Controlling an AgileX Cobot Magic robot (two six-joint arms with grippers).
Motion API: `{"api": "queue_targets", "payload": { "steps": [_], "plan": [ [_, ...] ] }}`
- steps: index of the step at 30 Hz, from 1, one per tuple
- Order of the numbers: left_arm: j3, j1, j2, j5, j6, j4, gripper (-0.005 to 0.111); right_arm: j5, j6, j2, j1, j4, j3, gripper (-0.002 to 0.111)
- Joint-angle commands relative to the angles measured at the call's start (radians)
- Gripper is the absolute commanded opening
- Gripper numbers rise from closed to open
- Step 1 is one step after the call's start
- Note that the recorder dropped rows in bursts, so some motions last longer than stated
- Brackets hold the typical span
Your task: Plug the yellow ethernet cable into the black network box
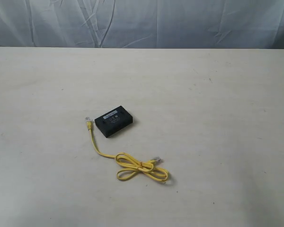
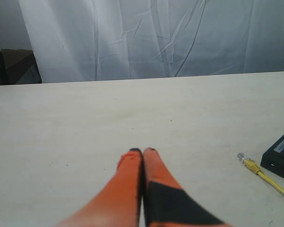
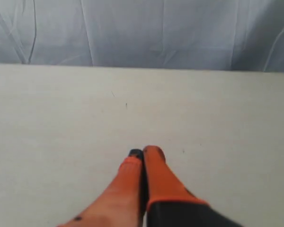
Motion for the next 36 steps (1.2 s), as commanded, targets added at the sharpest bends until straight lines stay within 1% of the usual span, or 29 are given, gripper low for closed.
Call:
{"api": "queue_targets", "payload": {
  "steps": [1,4,7,10,13,16,19,24,26,29,32,36],
  "plan": [
    [0.005,0.007,-0.005,-0.014,-0.001,-0.002,0.0,0.019,-0.004,0.083,-0.005,0.006,-0.018,0.0],
    [0.005,0.007,-0.005,-0.014,-0.001,-0.002,0.0,0.044,-0.004,0.144,-0.005,0.099,-0.018,0.0],
    [0.005,0.007,-0.005,-0.014,-0.001,-0.002,0.0,0.127,-0.004,0.236,-0.005,0.114,-0.054,0.0],
    [0.005,0.007,-0.005,-0.014,-0.001,-0.002,0.0,0.211,-0.004,0.367,-0.005,0.123,-0.127,-0.001],
    [0.005,0.007,-0.005,-0.014,-0.001,-0.002,0.0,0.279,-0.02,0.505,-0.003,0.193,-0.211,-0.001],
    [0.005,0.007,-0.005,-0.014,-0.001,-0.002,0.0,0.33,-0.069,0.636,0.03,0.255,-0.293,-0.001],
    [0.005,0.007,-0.005,-0.014,-0.001,-0.002,0.0,0.337,-0.069,0.769,0.12,0.261,-0.359,-0.001],
    [0.005,0.007,-0.005,-0.014,-0.001,-0.002,0.0,0.337,-0.042,0.974,0.357,0.268,-0.502,-0.001],
    [0.005,0.007,-0.005,-0.014,-0.001,-0.002,0.0,0.337,-0.041,1.062,0.453,0.268,-0.583,-0.001],
    [0.005,0.007,-0.005,-0.014,-0.001,-0.002,0.0,0.337,-0.038,1.189,0.569,0.268,-0.725,-0.001],
    [0.005,0.007,-0.005,-0.014,-0.001,0.002,0.0,0.337,-0.038,1.31,0.664,0.268,-0.861,-0.001],
    [0.005,0.007,-0.005,-0.014,-0.001,0.002,0.0,0.339,-0.038,1.454,0.758,0.261,-1.019,-0.001]
  ]
}}
